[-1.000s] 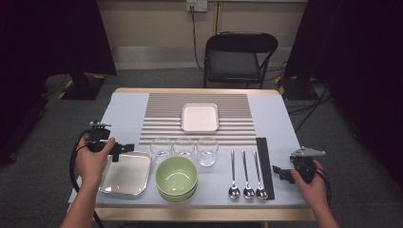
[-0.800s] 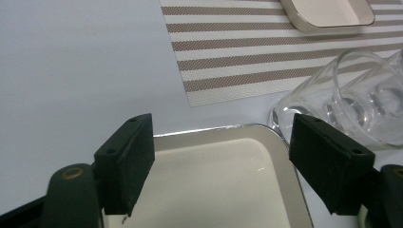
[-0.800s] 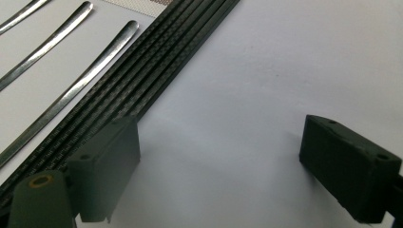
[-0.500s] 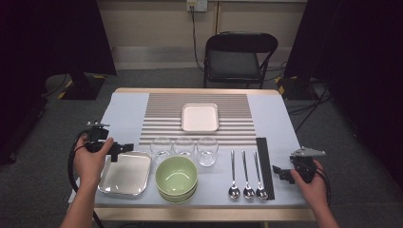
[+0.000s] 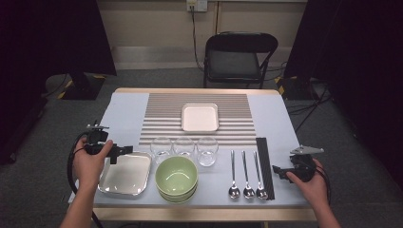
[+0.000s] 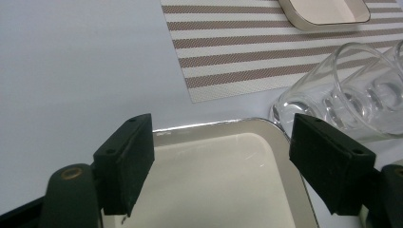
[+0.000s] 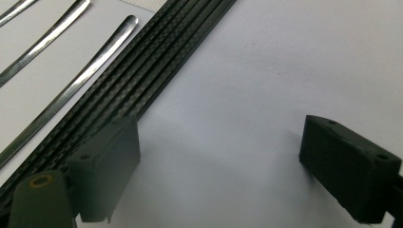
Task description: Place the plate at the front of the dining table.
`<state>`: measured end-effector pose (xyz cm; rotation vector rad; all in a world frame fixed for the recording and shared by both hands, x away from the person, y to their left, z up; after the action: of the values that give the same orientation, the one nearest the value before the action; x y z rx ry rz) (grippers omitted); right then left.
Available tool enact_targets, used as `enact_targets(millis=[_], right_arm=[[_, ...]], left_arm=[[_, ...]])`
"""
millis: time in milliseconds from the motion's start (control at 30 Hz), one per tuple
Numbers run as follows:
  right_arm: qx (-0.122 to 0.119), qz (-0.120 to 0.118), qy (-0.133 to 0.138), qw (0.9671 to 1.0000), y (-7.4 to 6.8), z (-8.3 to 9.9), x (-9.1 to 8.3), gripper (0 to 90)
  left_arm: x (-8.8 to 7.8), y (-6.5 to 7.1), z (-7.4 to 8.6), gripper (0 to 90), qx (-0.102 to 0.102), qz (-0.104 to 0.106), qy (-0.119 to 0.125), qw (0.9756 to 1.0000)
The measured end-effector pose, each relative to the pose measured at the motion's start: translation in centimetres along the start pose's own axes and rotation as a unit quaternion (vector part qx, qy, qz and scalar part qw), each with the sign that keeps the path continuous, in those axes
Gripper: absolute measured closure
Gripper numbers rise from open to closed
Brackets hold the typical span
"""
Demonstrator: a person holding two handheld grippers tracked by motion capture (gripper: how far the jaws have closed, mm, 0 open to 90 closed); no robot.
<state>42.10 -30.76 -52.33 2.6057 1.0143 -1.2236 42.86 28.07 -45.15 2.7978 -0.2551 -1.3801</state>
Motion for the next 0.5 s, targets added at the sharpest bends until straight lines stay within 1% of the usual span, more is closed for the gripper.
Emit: enact_targets(millis=[33, 100, 333, 367, 500], right_arm=[[0.0, 0.0, -0.002, 1.0, 0.01, -0.02, 0.0, 12.4], [0.0, 0.001, -0.008, 1.0, 0.04, -0.12, 0.0, 12.5], [0.003, -0.002, -0.018, 0.9998, 0.05, -0.25, -0.04, 13.0], [0.006, -0.007, -0.021, 0.9997, 0.05, -0.27, -0.11, 13.1], [0.01, -0.011, -0.024, 0.9996, 0.16, -0.44, -0.16, 13.5]], left_arm=[[-0.03, -0.01, 0.02, 23.3, -0.003, 0.001, 0.001, 1.0], [-0.04, -0.11, 0.09, 23.3, 0.001, -0.004, 0.001, 1.0], [-0.15, 0.05, 0.1, 23.3, 0.002, -0.002, 0.002, 1.0], [-0.19, 0.13, 0.11, 23.3, 0.003, -0.002, 0.002, 1.0], [-0.19, 0.21, 0.15, 23.3, 0.007, -0.003, 0.001, 1.0]])
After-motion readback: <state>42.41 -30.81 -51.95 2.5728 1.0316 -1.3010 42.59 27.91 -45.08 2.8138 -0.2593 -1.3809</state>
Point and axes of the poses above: each handheld gripper's, and its own axes: x roughly forward along the jaws, z roughly out of its underside, y roughly to its right, the point moved 7 cm from there along x, roughly forward along the jaws, and after that the axes turned 15 degrees about -z, right-handed, at the moved point
